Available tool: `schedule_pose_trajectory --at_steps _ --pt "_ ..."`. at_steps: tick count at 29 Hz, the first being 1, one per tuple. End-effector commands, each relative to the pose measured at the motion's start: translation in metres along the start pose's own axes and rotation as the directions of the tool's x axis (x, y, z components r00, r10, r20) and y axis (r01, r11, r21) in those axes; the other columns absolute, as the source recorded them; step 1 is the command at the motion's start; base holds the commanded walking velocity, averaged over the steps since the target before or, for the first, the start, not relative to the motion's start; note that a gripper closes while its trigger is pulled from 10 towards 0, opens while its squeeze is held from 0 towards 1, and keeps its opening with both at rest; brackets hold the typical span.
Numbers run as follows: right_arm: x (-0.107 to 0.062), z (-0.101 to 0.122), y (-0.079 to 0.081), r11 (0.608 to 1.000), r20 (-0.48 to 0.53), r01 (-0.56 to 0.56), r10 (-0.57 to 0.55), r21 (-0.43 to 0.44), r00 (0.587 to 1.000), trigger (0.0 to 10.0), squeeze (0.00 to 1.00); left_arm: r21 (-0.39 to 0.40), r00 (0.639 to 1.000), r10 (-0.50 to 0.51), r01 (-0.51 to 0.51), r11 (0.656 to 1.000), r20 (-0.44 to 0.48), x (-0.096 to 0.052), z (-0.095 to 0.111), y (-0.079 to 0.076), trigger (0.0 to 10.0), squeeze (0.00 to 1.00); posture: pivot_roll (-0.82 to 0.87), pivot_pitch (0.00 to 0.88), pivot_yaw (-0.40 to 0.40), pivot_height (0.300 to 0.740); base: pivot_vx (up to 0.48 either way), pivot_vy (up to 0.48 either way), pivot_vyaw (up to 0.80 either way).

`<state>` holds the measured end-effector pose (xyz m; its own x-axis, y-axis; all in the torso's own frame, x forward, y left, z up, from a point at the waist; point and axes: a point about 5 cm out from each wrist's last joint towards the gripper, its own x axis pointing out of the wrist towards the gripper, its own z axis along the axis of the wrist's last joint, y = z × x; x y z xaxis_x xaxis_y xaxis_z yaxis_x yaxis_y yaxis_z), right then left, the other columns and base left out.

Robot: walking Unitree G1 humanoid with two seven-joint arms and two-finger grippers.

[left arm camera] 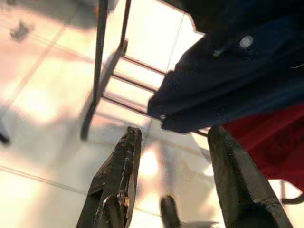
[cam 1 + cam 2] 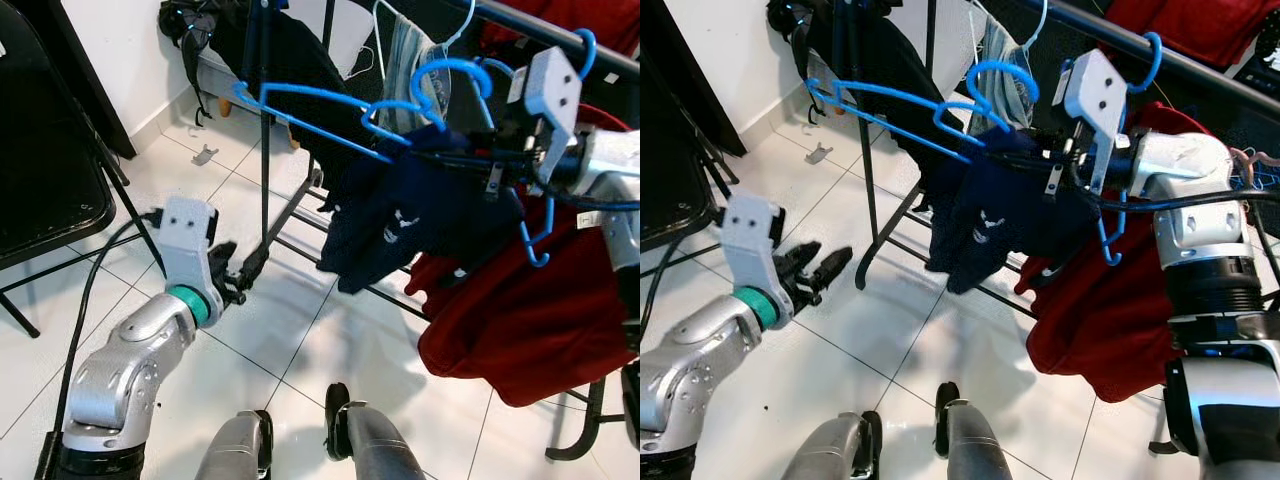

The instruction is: Hang hanger

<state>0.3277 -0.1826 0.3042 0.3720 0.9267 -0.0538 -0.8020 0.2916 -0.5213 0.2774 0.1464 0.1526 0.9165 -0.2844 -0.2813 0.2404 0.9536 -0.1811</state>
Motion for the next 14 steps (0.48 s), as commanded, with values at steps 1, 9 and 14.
schedule_pose_trajectory --at_steps 1,9,14 --pt "0.002 0.019 0.006 0.998 0.086 -0.049 0.051 -0.026 0.995 0.0 0.0 -0.045 0.997 0.012 -0.015 0.999 -0.071 0.003 -0.014 0.0 10.0 0.0 -0.08 0.195 0.029 0.74 0.0 0.0 0.0" --pt "0.002 0.045 0.019 0.969 0.113 -0.245 0.246 -0.028 0.963 0.0 0.0 -0.316 0.995 0.08 -0.056 0.947 0.063 -0.003 0.0 0.013 10.0 0.0 -0.08 0.196 0.029 0.74 0.0 0.0 0.0" --pt "-0.003 0.033 0.013 0.971 0.035 -0.238 0.239 -0.035 0.97 0.0 0.0 -0.405 0.986 0.109 -0.048 0.913 0.128 -0.015 0.006 0.02 10.0 1.0 -0.08 0.202 0.021 0.74 0.0 0.0 0.0"
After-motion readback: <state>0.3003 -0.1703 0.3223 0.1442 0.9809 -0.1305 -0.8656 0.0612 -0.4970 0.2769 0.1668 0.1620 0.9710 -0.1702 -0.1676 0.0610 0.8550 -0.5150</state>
